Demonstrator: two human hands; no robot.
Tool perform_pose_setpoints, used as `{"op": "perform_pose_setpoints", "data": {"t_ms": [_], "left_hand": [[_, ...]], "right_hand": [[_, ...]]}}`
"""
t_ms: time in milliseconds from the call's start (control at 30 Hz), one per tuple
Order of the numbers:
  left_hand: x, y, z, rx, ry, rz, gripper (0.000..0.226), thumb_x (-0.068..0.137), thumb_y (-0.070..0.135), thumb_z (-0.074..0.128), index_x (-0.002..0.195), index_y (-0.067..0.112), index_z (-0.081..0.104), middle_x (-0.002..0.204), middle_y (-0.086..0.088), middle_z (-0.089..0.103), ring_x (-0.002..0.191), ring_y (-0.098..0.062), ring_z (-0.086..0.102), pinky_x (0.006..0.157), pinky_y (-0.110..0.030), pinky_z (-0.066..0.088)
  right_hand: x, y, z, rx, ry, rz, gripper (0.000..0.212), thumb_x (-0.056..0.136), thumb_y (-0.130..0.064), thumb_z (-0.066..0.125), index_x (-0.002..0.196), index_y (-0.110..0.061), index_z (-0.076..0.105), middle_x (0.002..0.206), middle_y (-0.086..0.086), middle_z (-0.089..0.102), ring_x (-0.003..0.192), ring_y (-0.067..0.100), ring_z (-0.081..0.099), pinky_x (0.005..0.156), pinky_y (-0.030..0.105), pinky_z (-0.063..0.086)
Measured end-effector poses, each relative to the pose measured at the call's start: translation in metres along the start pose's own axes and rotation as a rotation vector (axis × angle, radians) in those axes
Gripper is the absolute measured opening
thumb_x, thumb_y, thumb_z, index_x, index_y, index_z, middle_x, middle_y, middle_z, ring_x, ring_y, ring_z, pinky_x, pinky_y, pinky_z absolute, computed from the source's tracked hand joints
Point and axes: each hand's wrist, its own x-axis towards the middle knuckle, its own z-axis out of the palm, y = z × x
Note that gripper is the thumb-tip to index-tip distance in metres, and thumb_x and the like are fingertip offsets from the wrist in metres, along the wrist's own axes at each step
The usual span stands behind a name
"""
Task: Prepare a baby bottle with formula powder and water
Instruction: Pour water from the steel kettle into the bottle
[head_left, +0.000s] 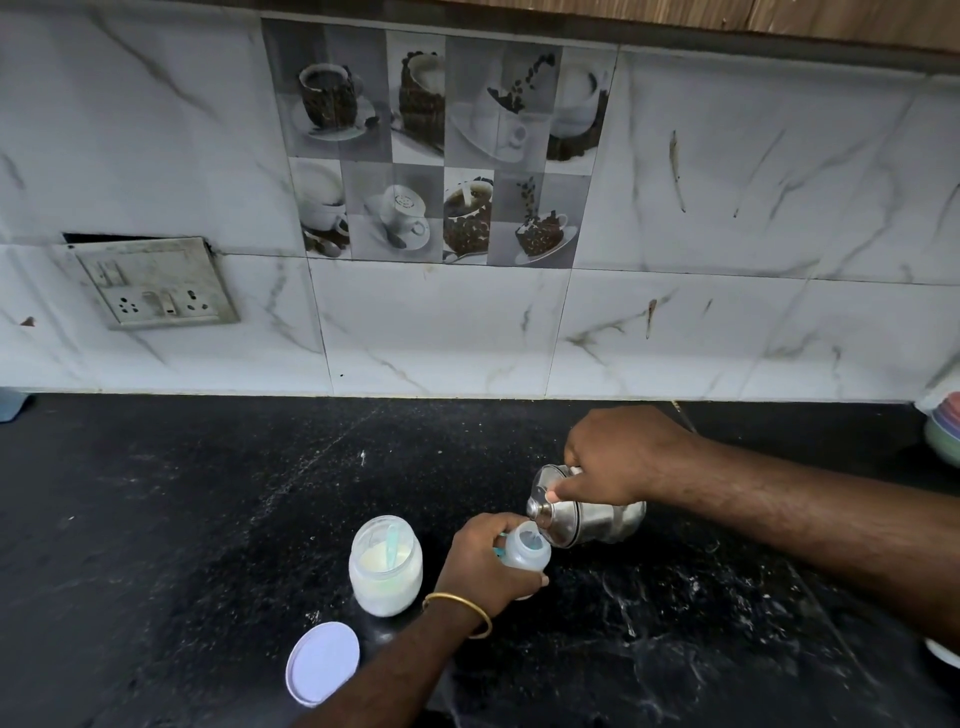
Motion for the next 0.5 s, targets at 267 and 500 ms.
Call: {"op": "perform_pose_setpoints", "data": {"t_ms": [267,500], "left_hand": [[0.0,0.0,-0.001,0.011,-0.007,-0.003,0.051,0.051,0.025,0.093,0.087,0.046,0.062,0.099,0.013,0.064,0.089,-0.003,0.062,0.071,-0.005,0.043],[0.0,0.0,-0.001,0.011,-0.005,-0.003,0.052,0.051,0.026,0.093,0.092,0.042,0.065,0.097,0.013,0.063,0.089,-0.005,0.062,0.072,-0.007,0.042]], "right_hand": [[-0.003,-0.004,-0.004,-0.017,-0.002,-0.006,0.051,0.087,-0.063,0.054,0.077,-0.016,0.069,0.072,-0.004,0.061,0.069,0.019,0.058,0.054,0.025,0.039],[-0.008,-0.01,-0.009,-0.035,-0.012,-0.015,0.048,0.087,-0.065,0.053,0.092,-0.022,0.074,0.088,-0.005,0.068,0.085,0.02,0.066,0.076,0.035,0.057]]}}
